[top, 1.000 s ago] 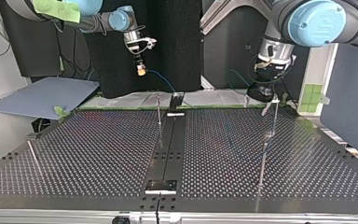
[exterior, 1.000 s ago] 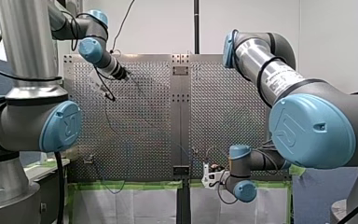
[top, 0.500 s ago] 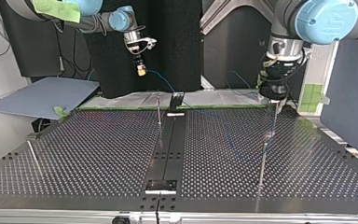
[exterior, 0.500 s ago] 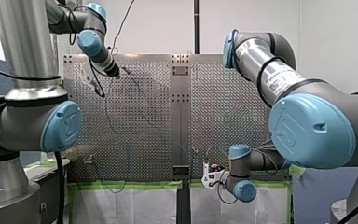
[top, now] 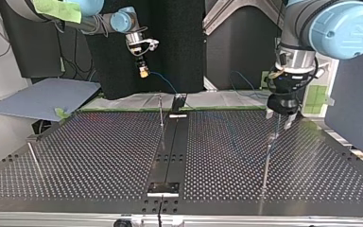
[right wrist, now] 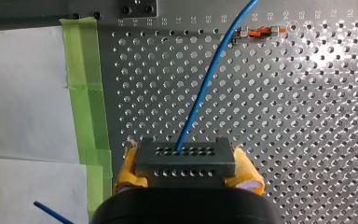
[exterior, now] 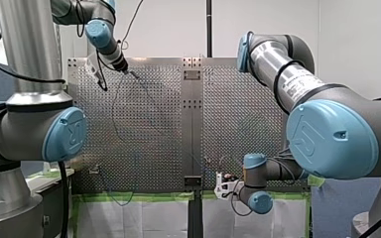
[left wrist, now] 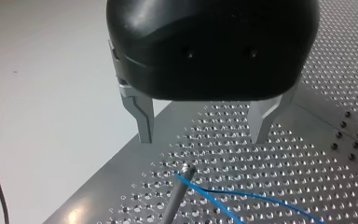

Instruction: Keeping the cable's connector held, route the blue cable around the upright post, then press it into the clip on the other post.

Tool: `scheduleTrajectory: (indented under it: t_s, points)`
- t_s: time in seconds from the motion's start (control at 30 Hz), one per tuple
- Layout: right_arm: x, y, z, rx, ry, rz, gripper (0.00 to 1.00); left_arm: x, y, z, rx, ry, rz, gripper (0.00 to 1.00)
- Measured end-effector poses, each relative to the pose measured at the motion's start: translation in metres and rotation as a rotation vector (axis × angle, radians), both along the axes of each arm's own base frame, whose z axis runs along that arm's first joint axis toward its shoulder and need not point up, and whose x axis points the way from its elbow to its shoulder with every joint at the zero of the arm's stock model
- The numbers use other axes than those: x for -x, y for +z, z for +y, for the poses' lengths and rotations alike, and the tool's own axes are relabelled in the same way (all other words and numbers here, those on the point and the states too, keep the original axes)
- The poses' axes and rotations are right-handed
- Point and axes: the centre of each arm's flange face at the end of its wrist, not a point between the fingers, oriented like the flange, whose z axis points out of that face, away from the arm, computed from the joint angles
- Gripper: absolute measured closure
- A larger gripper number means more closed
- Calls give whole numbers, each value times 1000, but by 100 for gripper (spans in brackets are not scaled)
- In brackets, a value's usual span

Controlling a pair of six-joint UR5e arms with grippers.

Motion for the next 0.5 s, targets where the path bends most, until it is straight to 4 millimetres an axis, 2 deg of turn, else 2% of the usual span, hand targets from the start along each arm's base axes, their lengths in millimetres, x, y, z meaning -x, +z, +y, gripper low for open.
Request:
scheduleTrajectory:
  t_s: [0.5]
  points:
    - [-1,0,-1,1,1,-3,100,-5,55,-7,-152,-32,-19,0]
